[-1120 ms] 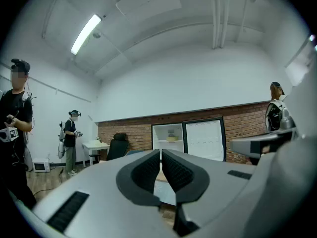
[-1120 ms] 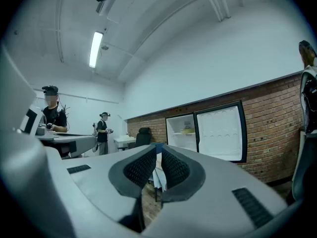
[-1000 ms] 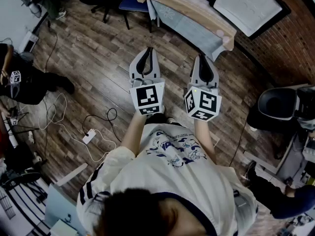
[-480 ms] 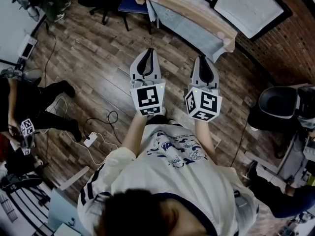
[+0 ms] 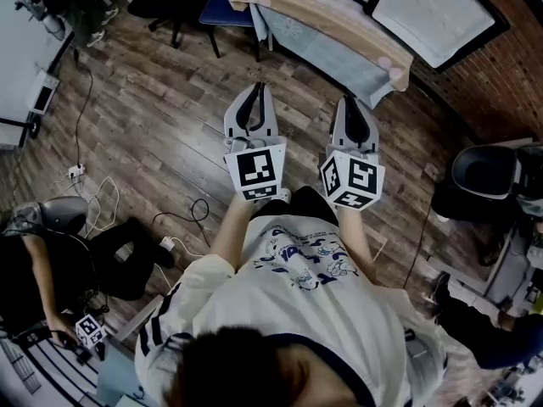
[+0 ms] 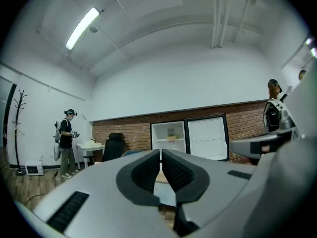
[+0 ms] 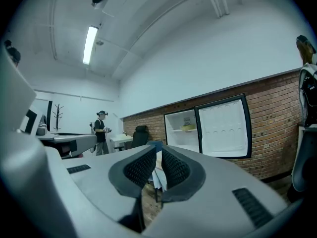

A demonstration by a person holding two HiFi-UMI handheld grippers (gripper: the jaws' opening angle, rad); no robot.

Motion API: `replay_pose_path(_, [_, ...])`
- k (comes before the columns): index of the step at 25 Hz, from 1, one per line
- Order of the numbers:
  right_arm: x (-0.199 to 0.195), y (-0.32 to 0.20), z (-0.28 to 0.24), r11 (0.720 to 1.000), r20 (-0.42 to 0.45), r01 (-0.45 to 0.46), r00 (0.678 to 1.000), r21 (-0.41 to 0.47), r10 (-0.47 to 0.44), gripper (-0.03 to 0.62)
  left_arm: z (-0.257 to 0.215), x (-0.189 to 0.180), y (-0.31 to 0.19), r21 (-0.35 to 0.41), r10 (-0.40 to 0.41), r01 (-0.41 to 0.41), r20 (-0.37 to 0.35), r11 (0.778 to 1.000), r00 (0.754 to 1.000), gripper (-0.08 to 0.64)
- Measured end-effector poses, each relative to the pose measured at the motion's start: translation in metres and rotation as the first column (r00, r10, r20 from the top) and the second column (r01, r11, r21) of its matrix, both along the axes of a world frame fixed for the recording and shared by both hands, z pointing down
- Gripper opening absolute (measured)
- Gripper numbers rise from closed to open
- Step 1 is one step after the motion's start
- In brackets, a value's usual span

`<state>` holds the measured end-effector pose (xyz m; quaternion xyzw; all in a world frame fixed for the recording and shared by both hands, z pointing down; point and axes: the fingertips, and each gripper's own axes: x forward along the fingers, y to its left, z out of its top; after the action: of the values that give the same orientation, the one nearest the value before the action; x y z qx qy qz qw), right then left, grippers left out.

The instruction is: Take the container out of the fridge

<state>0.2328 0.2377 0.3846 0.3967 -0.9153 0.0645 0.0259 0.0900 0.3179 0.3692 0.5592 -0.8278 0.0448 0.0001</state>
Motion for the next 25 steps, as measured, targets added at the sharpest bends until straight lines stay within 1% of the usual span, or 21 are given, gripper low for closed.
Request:
replay_pose_path(6, [-0.009, -0.012, 0.004, 1.000, -0.017, -0.009, 1.000, -0.008, 0.008, 0.053, 0.007, -0.015, -0.015, -0.004, -0.002, 0.002, -0.022, 1.000, 1.000, 0.026])
replay_pose_path(14, [-0.027, -0.056, 0.014, 1.000, -0.034, -0.015, 0.999, -0.021, 0.014, 0.052, 0.014, -0.032, -0.057, -0.009, 0.004, -0.004, -0.031, 1.000, 1.000, 0.026])
replay_pose_path(19, [-0.053, -0.095, 0.016, 1.000, -0.036, 0.008, 0.999, -0.019, -0.009, 0.052, 0.018, -0.052, -0.095, -0.010, -0.012, 0.011, -0.037, 1.000, 0.999, 0.026])
replay_pose_path(25, [-0.085, -0.156, 0.013, 0.999, -0.032, 0.027, 0.999, -0.018, -0.028, 0.052, 0.015, -0.079, -0.153, -0.019, -0.018, 0.018, -0.022, 1.000, 1.000, 0.026])
